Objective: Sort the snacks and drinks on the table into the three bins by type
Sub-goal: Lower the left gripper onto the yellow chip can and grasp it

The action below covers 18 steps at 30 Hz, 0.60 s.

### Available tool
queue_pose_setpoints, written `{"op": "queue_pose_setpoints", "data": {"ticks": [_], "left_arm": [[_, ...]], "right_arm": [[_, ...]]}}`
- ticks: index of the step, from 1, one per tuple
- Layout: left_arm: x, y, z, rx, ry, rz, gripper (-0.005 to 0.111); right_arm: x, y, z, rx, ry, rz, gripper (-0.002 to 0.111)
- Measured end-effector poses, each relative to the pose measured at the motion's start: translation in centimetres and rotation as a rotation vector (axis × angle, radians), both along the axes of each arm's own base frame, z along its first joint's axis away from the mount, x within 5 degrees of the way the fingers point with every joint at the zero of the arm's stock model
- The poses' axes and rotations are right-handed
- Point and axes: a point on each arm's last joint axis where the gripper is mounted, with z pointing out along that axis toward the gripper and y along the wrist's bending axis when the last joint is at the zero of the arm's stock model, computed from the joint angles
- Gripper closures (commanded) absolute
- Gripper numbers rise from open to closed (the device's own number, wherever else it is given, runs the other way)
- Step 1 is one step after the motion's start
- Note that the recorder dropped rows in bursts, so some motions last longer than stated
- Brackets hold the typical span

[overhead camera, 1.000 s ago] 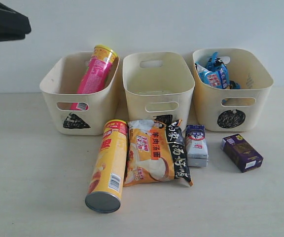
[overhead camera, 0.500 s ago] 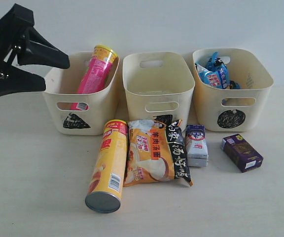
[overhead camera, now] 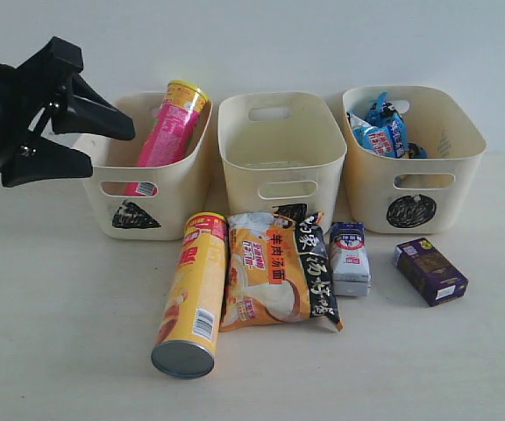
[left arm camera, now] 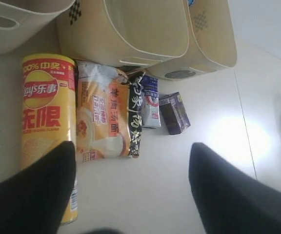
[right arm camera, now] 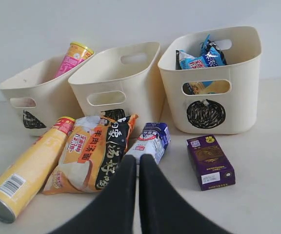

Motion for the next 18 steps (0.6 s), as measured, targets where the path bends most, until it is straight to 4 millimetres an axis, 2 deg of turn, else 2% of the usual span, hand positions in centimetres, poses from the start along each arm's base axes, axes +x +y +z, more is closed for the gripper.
{"op": "queue_pose_setpoints", "data": {"ticks": [2,4,6,9,14,18], "left_arm": [[0.0,0.0,0.0,-0.003,0.001,0.001,0.065],[-0.1,-0.1,0.0,-0.006,0.006,-0.005,0.086],[-0.1,-0.1,0.0,-0.007,0.013,-0.013,0.102],[-0.3,-0.5,-0.1,0.01,0.011,-0.036,0.102],[-1.2,-2.3,-0.6,0.1,-0.001,-0.12,0.102],[-1.3,-3.6,-2.1,0.209,0.041,-0.139,0.102]], "right_arm": [[0.0,0.0,0.0,0.0,0.0,0.0,0.108],[0.0,0.0,0.0,0.002,-0.005,0.0,0.108],[-0.2,-0.1,0.2,0.008,-0.022,0.0,0.108],[-0.6,-0.2,0.5,0.025,-0.067,0.0,0.108],[-1.2,-0.4,0.9,0.052,-0.14,-0.002,0.108],[-1.1,-0.7,0.9,0.055,-0.139,-0.051,0.108]]}}
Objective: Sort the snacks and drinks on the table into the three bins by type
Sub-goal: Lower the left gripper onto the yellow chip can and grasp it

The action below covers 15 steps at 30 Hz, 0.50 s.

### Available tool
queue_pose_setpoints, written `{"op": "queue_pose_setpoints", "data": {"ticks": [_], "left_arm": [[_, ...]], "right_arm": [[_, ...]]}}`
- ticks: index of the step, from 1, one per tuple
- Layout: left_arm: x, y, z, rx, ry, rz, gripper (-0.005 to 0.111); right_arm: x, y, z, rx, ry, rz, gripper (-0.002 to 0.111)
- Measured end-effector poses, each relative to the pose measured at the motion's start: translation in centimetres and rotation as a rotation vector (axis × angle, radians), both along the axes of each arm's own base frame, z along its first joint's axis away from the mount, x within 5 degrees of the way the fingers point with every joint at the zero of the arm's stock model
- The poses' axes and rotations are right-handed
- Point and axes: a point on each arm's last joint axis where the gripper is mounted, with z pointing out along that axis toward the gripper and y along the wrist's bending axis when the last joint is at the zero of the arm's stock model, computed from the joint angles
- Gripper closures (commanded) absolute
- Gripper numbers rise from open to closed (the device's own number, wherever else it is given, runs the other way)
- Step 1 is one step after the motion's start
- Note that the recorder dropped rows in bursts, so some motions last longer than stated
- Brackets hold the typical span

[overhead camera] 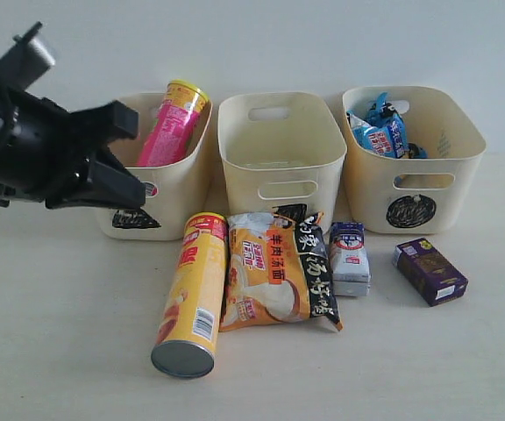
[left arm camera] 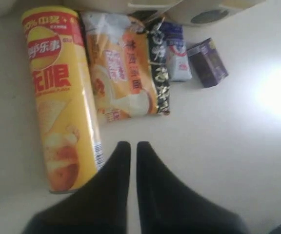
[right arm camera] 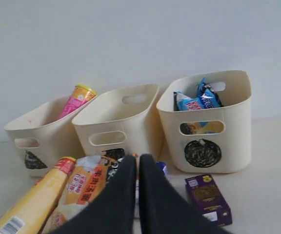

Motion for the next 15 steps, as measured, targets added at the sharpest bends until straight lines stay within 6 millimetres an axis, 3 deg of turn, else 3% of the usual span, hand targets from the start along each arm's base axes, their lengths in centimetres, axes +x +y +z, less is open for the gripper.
{"op": "queue_pose_setpoints", "data": {"ticks": [6,8,11,15], "left_arm": [[0.4,-3.0,-3.2,0.097,0.051,-0.064,0.102],[0.6,-3.7,-4.2,0.132,0.036,-0.086,0.097],[1.3,-4.0,-5.3,0.186,0.042,-0.094,0.083],[3.2,-4.1,-6.4,0.287,0.04,-0.053,0.054]], "right_arm": [[0.2,-0.9,0.0,0.0,-0.001,-0.162,0.108],[0.2,-1.1,0.0,0.0,-0.001,-0.201,0.108],[0.2,-1.4,0.0,0.0,-0.001,-0.244,0.108],[0.3,-1.5,0.0,0.0,-0.001,-0.265,0.108]]}}
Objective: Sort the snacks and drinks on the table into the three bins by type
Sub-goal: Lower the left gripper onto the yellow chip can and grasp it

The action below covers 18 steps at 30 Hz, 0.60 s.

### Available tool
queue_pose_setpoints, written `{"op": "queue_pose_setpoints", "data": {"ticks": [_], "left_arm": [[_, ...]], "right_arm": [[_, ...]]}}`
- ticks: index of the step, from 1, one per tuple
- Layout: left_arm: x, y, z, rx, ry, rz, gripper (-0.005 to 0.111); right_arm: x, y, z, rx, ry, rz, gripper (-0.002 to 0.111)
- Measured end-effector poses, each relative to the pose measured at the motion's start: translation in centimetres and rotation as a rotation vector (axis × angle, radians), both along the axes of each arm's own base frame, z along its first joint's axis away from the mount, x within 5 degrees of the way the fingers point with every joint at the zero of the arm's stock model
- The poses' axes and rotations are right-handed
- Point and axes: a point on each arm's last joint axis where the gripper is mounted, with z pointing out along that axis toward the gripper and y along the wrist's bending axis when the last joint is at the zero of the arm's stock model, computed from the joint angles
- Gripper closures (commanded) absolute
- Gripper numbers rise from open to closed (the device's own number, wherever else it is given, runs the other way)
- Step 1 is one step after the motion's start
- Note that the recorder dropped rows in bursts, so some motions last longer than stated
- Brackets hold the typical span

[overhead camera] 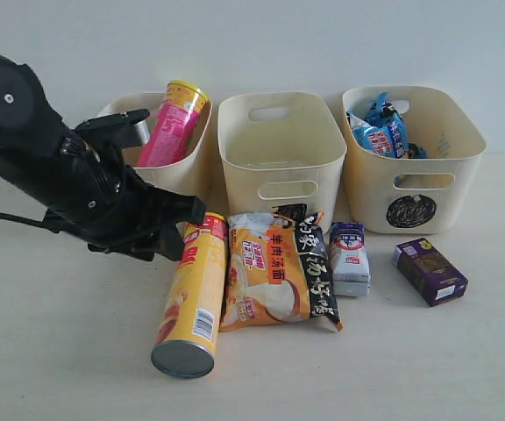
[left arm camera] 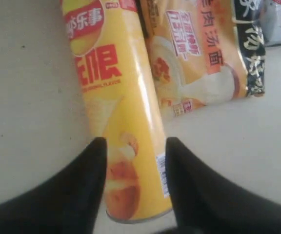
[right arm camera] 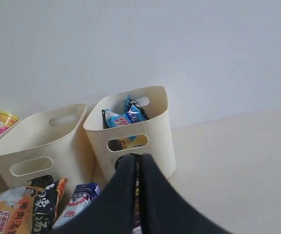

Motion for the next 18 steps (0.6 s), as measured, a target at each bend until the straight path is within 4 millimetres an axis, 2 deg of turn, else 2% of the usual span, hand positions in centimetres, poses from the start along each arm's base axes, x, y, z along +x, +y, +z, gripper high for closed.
{"op": "queue_pose_setpoints", "data": {"ticks": [3,5,9,18], "left_arm": [[1.1,-0.5,-0.3,0.002,0.002,0.016,0.03],[1.7,-1.0,-0.7,-0.005,0.024,0.014,0.022],[2.7,-1.6,-2.6,0.013,0.057,-0.003,0.022],[5.2,-2.9,-5.2,0.001,0.063,0.021,0.022]], "right_arm": [[0.0,0.0,-0.1,0.0,0.002,-0.001,0.108],[0.0,0.0,-0.1,0.0,0.004,-0.001,0.108],[0.0,0.0,-0.1,0.0,0.004,-0.001,0.108],[0.0,0.0,-0.1,0.0,0.004,-0.001,0.108]]}}
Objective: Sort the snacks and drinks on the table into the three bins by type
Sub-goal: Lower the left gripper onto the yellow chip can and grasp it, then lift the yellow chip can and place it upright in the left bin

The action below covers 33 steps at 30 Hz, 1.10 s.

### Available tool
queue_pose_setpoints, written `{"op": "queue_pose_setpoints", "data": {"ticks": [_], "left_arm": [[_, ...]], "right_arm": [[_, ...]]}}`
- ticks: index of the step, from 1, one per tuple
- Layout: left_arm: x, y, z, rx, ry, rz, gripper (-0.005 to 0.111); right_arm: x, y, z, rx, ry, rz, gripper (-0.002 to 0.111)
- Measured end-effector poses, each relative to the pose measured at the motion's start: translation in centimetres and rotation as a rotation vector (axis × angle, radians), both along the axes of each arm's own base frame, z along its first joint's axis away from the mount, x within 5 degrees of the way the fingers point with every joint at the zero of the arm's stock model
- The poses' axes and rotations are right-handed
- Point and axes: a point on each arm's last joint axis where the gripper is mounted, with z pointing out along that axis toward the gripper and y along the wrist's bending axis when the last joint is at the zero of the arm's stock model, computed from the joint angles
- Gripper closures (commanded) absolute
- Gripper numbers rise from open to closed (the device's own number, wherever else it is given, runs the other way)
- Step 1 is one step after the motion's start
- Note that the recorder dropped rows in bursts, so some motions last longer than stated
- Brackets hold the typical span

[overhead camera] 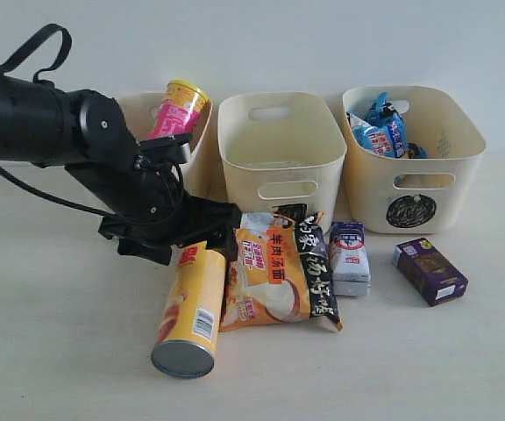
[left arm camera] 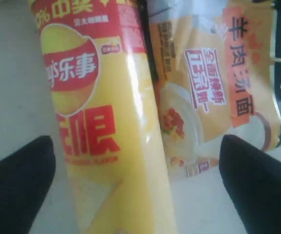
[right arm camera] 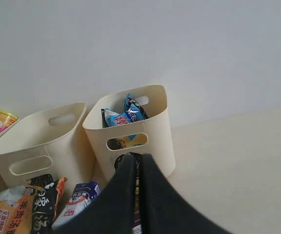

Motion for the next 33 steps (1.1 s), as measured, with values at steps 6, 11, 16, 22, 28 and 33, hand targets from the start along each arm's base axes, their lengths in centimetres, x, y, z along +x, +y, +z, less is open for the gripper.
{"op": "queue_pose_setpoints", "data": {"ticks": [6,11,16,22,28,33], "left_arm": [[1.1,-0.6,-2.1,0.01,0.034,0.019,0.025],[1.1,-0.6,-4.3,0.04,0.094,0.016,0.043],[1.0,-0.6,-5.1,0.055,0.132,0.012,0.088],[0.8,-0.5,-5.0,0.07,0.155,-0.001,0.102],[0.6,-0.2,-3.4,0.097,0.119,-0.033,0.102],[0.4,0.2,-0.2,0.097,0.032,-0.054,0.102]], "right_arm": [[0.0,0.0,0.0,0.0,0.0,0.0,0.108],[0.0,0.0,0.0,0.0,0.0,0.0,0.108],[0.0,0.0,0.0,0.0,0.0,0.0,0.108],[0.0,0.0,0.0,0.0,0.0,0.0,0.108],[0.0,0.0,0.0,0.0,0.0,0.0,0.108],[0.0,0.0,0.0,0.0,0.0,0.0,0.108]]}}
